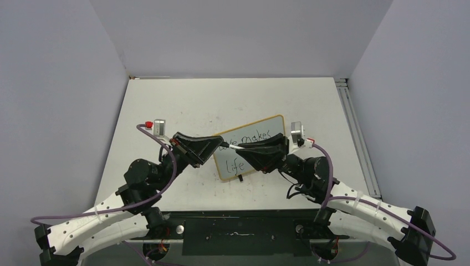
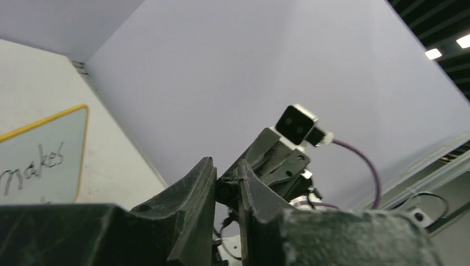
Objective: Write a sentence on the whiteboard
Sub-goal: Close the whiteboard marker at the center of the board, then place the whiteboard marker at the center of the board.
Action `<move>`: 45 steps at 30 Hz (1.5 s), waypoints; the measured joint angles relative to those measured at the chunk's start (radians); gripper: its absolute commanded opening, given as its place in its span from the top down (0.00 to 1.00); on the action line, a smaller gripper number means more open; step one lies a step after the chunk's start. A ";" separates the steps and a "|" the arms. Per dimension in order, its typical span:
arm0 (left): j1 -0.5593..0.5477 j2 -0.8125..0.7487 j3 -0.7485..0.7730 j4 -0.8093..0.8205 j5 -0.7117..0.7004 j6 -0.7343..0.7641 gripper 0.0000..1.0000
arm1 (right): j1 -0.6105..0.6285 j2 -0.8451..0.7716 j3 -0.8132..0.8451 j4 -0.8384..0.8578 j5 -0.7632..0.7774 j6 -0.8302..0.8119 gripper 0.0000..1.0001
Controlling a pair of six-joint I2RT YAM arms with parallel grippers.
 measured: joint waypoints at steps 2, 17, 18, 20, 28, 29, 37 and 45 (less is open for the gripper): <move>0.029 -0.003 0.028 -0.091 0.029 0.034 0.48 | 0.003 -0.015 0.023 -0.076 0.027 -0.018 0.95; 0.587 0.202 0.344 -0.661 0.502 0.395 0.16 | -0.012 -0.098 0.294 -0.775 0.852 -0.280 0.95; 0.639 0.218 0.354 -0.665 0.522 0.419 0.16 | -0.030 -0.083 0.309 -0.793 0.892 -0.286 0.95; 0.735 0.237 0.351 -0.673 0.538 0.454 0.15 | -0.109 -0.045 0.325 -0.837 0.943 -0.292 0.95; 0.928 0.229 0.195 -0.684 0.449 0.547 0.14 | -0.654 0.056 0.175 -0.944 0.763 -0.167 0.95; 0.928 0.224 0.178 -0.692 0.430 0.562 0.14 | -0.691 0.058 0.147 -0.947 0.731 -0.146 0.95; 0.928 0.179 0.154 -0.721 0.313 0.634 0.12 | -0.745 0.079 -0.041 -0.901 0.608 0.031 0.95; 0.928 0.140 0.134 -0.727 0.245 0.658 0.10 | -0.745 0.109 -0.149 -0.854 0.605 0.185 0.84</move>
